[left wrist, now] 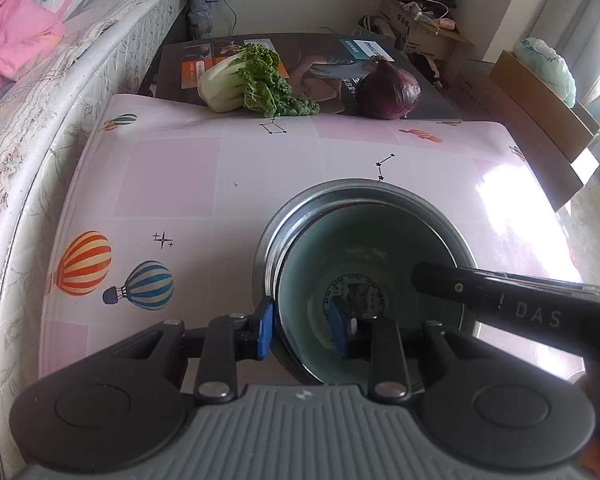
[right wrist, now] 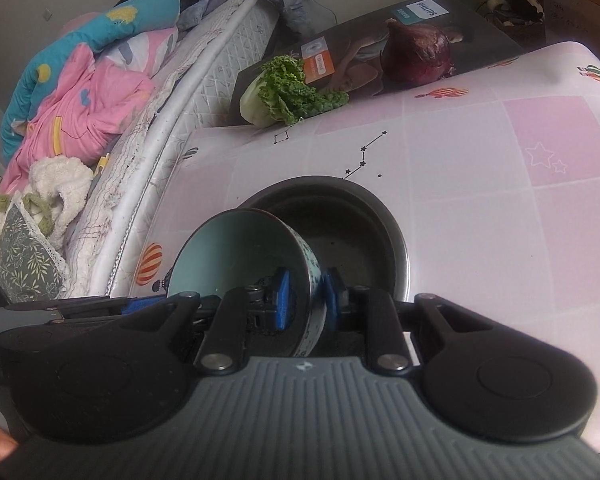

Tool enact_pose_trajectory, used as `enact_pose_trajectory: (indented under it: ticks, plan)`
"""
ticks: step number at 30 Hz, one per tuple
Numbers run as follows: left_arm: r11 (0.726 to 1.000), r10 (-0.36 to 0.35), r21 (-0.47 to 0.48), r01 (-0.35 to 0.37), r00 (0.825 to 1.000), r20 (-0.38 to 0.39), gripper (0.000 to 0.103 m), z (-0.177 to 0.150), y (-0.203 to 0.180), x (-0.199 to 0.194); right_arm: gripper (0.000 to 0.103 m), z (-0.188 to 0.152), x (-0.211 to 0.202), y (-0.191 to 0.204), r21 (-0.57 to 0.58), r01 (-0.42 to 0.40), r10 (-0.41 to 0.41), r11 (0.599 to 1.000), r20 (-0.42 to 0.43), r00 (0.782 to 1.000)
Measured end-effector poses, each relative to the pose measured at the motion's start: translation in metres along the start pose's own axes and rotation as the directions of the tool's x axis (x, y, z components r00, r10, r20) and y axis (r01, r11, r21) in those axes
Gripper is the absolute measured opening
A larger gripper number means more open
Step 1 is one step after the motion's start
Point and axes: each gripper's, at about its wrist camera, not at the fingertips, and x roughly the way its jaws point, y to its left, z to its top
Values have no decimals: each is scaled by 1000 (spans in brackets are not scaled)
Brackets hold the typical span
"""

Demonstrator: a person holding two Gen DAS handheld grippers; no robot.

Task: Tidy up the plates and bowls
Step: 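Lower the green ceramic bowl into the small steel bowl with both grippers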

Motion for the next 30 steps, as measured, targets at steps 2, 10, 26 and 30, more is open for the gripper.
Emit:
enact_pose_trajectory:
  ticks: [2, 10, 26, 30]
  plan:
    - [1000, 9, 20, -9, 1000, 7, 30, 1, -3, 1, 18, 1, 4, -2, -4, 11, -11, 1000, 5, 1000]
    - [999, 15, 48, -18, 998, 54, 34, 0, -9, -6, 19, 7, -10, 2, -51, 10, -6, 999, 76, 997]
    - [999, 26, 36, -27, 999, 20, 38, -3, -18, -13, 19, -10, -19, -9, 20, -46, 46, 999, 1, 999]
    - [1000, 19, 17, -19, 1000, 19, 38, -3, -13, -17, 20, -13, -11, -10, 17, -43, 43, 999, -25, 999]
